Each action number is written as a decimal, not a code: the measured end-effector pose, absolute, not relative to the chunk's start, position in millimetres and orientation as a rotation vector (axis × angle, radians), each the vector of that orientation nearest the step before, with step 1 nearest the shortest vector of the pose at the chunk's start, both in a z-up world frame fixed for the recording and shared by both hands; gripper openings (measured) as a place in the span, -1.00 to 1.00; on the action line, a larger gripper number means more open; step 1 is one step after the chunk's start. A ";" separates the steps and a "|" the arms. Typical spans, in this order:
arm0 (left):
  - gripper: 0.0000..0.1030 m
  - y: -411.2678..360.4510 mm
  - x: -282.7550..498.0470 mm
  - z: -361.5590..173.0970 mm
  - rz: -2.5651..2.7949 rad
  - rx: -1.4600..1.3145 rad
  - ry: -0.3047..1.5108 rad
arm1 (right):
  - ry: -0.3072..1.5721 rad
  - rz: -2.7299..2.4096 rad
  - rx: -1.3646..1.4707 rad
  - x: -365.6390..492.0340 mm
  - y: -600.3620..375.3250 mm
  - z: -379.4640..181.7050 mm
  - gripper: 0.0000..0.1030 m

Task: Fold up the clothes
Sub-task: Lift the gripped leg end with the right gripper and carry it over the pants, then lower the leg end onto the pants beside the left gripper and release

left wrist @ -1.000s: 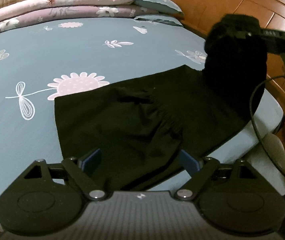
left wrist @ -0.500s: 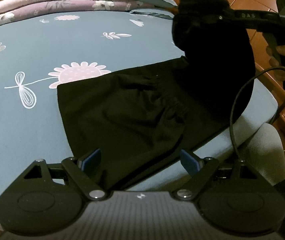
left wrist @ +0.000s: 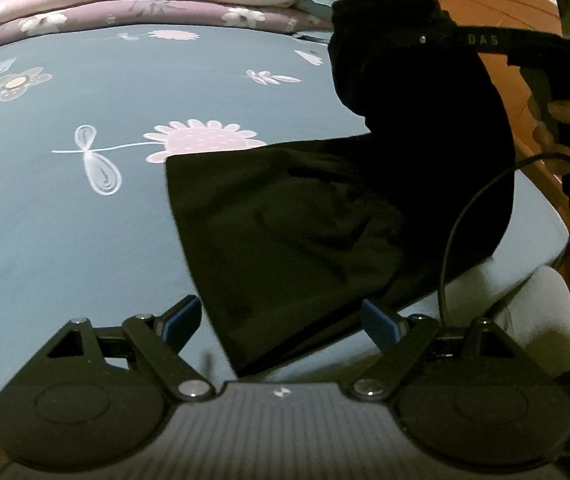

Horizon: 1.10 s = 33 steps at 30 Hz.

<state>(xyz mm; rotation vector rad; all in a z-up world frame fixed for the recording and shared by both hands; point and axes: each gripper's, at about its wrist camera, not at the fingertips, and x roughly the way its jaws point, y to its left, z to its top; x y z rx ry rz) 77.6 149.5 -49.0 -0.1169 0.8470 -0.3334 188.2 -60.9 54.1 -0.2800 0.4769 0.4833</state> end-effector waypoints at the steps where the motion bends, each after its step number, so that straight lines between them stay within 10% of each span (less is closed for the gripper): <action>1: 0.68 151.6 76.2 -49.1 -0.329 -0.124 0.845 | 0.470 0.486 -0.290 185.7 -55.8 53.2 -0.26; 33: 0.68 177.8 63.9 -57.9 -0.262 -0.188 0.835 | 0.285 0.588 -1.043 103.5 74.3 -57.9 -0.25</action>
